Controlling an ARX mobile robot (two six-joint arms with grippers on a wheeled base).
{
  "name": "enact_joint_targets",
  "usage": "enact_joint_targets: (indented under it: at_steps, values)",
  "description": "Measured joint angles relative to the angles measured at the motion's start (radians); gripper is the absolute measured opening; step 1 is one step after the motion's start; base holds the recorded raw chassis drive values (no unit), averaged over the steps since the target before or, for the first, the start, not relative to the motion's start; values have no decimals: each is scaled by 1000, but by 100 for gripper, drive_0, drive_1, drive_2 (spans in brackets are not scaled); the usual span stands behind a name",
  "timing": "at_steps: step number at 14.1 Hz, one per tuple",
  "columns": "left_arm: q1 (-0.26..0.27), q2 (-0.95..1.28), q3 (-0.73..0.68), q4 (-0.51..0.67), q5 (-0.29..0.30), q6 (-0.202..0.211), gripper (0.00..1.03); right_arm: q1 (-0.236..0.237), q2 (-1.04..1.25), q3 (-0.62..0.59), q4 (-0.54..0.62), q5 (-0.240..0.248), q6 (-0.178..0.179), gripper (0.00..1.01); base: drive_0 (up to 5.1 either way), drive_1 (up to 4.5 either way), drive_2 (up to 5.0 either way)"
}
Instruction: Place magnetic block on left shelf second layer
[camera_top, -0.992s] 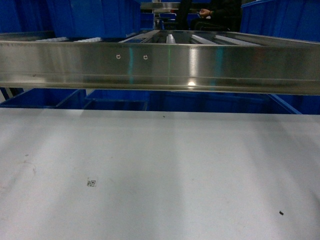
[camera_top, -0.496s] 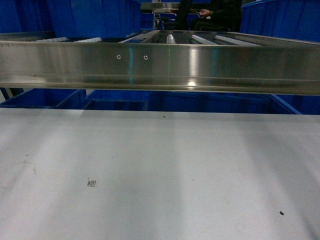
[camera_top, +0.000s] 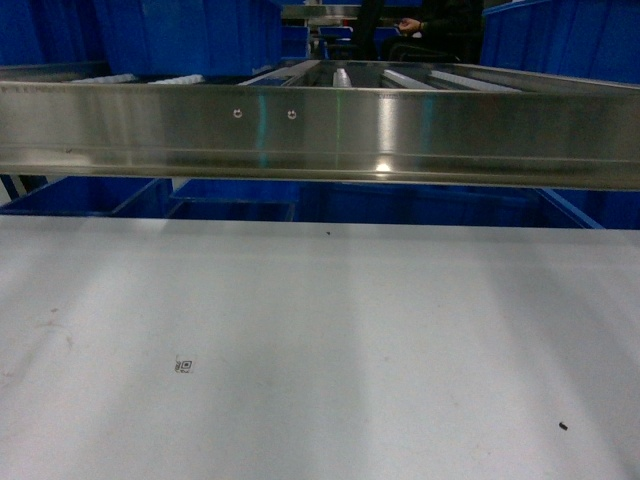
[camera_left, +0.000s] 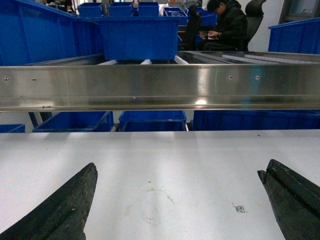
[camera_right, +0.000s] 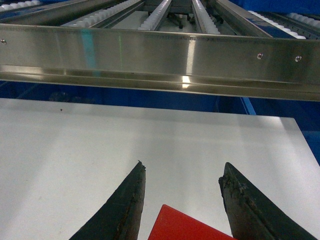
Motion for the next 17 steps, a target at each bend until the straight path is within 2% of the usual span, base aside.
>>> enact_joint_targets:
  at_steps: [6, 17]
  values:
    - [0, 0, 0, 0, 0, 0, 98, 0, 0, 0, 0, 0, 0, 41, 0, 0, 0]
    - [0, 0, 0, 1, 0, 0, 98, 0, 0, -2, -2, 0, 0, 41, -486, 259, 259]
